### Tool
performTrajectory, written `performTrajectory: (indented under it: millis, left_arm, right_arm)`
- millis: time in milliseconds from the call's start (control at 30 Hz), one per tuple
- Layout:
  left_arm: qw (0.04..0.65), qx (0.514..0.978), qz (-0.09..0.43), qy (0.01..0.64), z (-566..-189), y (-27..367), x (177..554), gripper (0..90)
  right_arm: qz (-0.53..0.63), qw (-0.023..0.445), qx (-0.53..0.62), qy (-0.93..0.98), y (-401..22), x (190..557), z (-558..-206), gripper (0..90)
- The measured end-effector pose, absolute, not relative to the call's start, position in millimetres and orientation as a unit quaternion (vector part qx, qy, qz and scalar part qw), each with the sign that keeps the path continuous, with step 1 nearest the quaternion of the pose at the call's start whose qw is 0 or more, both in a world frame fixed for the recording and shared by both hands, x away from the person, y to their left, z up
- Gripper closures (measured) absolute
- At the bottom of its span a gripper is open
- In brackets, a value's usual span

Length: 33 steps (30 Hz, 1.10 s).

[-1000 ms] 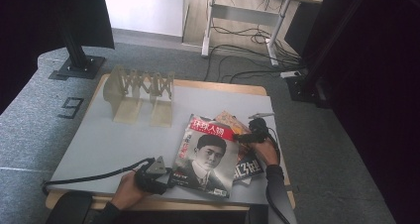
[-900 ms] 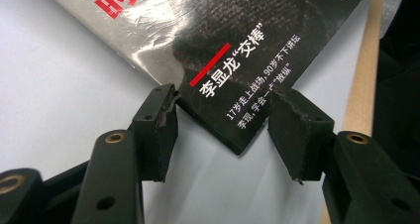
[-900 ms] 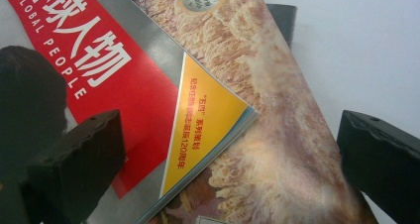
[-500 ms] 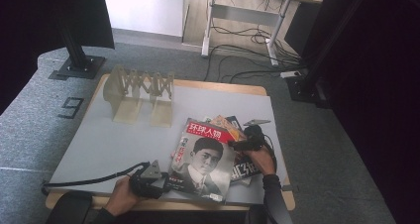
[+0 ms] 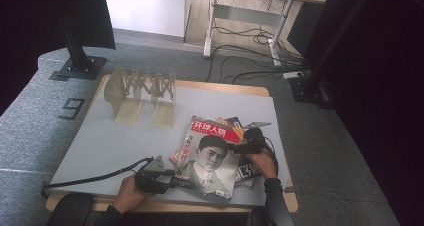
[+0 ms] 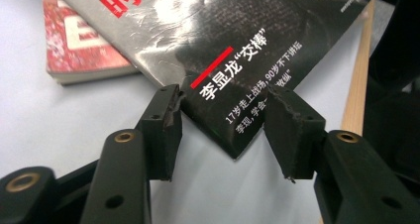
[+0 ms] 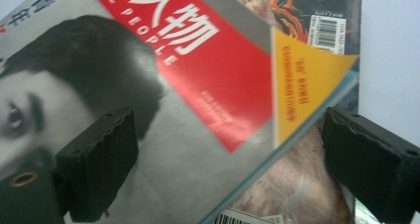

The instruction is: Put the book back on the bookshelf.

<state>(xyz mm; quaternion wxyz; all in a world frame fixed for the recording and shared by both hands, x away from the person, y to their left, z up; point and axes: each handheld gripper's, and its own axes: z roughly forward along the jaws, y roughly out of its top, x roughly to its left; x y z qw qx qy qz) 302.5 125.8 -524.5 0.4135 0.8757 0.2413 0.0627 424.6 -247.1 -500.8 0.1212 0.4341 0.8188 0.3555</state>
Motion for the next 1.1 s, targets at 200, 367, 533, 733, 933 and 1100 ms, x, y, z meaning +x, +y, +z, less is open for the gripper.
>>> performTrajectory:
  millis: [200, 367, 533, 733, 933, 1100]
  left_arm:
    - [0.42, 0.875, 0.071, 0.232, -524.4, 124.4, 304.6, 58.4]
    - [0.412, 0.881, 0.06, 0.223, -519.1, 128.8, 300.2, 49.2]
    - [0.402, 0.89, 0.061, 0.208, -518.9, 129.8, 287.2, 49.6]
    - [0.387, 0.893, 0.065, 0.22, -524.0, 126.7, 288.8, 55.1]
    - [0.393, 0.889, 0.061, 0.228, -525.8, 124.6, 294.7, 55.2]
    - [0.404, 0.882, 0.057, 0.238, -525.5, 123.6, 303.9, 55.3]
  right_arm:
    - [0.359, 0.114, 0.433, 0.819, -248.0, 424.6, -500.5, 10.2]
    - [0.369, 0.118, 0.443, 0.809, -251.8, 427.9, -499.6, 12.9]
    - [0.366, 0.12, 0.439, 0.811, -253.7, 428.2, -497.4, 12.9]
    - [0.368, 0.125, 0.442, 0.808, -258.9, 427.2, -495.8, 13.0]
    - [0.367, 0.126, 0.452, 0.803, -265.8, 429.8, -495.6, 13.0]
    - [0.369, 0.122, 0.453, 0.802, -266.5, 434.1, -496.1, 12.9]
